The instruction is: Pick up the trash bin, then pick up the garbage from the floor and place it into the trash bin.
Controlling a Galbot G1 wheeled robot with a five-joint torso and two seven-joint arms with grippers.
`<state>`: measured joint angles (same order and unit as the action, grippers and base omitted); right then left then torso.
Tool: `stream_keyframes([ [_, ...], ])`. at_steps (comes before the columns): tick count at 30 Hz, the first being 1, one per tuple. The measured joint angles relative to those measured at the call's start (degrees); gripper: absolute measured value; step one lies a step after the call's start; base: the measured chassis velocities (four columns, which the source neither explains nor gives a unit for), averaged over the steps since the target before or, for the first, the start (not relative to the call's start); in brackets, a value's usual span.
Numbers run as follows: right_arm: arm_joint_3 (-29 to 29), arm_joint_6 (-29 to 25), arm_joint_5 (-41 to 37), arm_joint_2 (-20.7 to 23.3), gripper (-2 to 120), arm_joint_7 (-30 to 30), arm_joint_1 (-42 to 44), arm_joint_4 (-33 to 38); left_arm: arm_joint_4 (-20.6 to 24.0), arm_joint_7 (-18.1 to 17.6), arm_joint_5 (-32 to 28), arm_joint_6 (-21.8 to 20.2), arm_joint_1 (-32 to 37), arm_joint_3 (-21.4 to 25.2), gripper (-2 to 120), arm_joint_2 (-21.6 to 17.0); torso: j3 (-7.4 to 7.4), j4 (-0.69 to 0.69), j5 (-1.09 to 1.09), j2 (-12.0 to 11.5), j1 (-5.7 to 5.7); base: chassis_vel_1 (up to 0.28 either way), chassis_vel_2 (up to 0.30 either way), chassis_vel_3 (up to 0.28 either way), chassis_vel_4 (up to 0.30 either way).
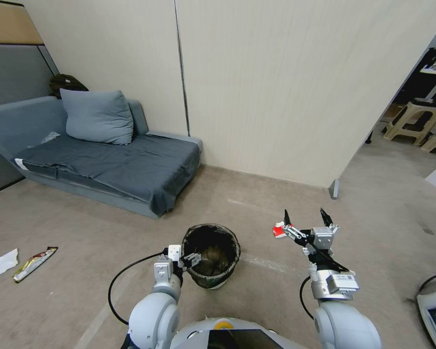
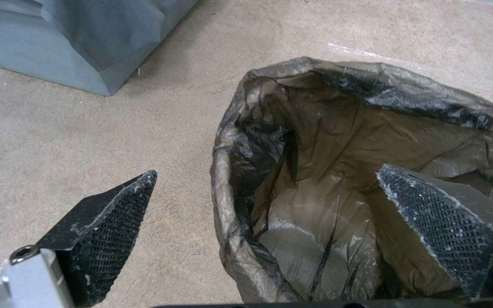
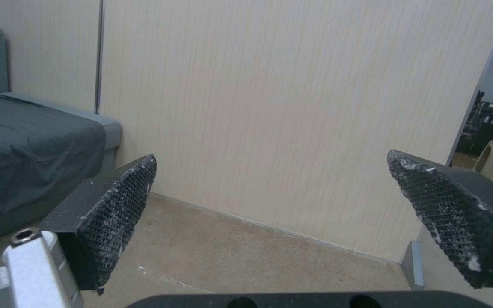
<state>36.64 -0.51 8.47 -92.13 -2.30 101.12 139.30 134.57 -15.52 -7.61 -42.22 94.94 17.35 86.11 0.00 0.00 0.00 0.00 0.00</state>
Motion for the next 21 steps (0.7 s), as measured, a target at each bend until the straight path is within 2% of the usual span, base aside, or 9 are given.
stream_keyframes([
  [21, -0.32, -1.88, 1.31, 0.00, 100, -0.10, 0.24, -0.61, -3.25, -1.50, -0.06, 0.00, -0.52, 0.02, 100, 0.37, 0.00, 0.00, 0.00, 0.00, 0.00, 0.000, 0.000, 0.000, 0.000],
])
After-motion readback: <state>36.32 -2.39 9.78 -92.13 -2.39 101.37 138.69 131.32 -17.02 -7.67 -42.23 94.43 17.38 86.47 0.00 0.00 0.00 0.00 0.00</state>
